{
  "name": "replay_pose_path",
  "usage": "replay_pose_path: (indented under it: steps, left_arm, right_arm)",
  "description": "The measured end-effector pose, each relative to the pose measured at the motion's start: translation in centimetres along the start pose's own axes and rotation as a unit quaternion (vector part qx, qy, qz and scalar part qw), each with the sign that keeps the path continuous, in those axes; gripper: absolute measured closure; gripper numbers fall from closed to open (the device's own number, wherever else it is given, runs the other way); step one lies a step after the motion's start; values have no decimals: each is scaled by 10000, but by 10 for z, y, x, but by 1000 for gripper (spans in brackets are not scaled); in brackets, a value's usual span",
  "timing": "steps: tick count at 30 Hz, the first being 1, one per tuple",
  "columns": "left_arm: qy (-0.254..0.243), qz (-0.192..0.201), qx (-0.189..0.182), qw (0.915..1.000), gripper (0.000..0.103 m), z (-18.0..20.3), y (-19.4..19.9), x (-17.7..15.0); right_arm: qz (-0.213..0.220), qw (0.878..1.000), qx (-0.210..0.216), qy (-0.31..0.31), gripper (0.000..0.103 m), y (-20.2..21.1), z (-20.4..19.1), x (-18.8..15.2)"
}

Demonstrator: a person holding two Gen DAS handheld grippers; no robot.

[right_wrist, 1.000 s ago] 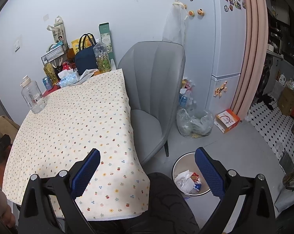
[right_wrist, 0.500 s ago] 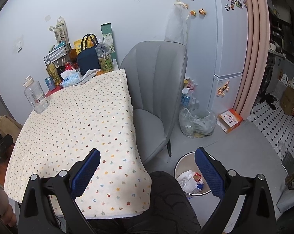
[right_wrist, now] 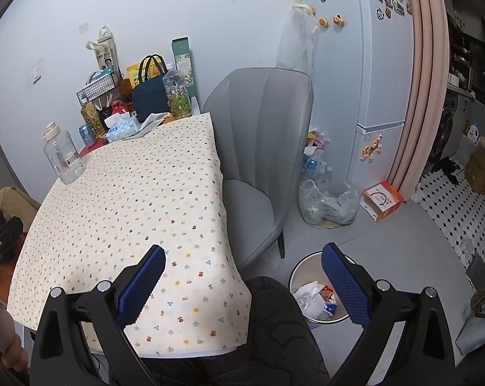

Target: Collect trash

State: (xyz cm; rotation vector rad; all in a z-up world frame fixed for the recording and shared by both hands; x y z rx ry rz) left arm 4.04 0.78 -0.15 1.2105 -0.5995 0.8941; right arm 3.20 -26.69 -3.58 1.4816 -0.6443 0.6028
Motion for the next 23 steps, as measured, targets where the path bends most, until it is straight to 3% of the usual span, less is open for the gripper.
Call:
replay_pose_path:
  steps: [23]
  left_arm:
    - [14, 18, -88, 10000, 6, 5, 5, -10]
  right_arm:
    - [-93, 10000, -28, -5, 8, 1, 2, -10]
Point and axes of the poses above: each gripper's, at about its wrist camera, not at the fingertips, and y roughly against the way its jaws point, z to its right, x to its top, the point moved 8 cm from there along -y, roughly the way its jaws point, and after that the axes turned 8 degrees about y, right-handed, at the moved point
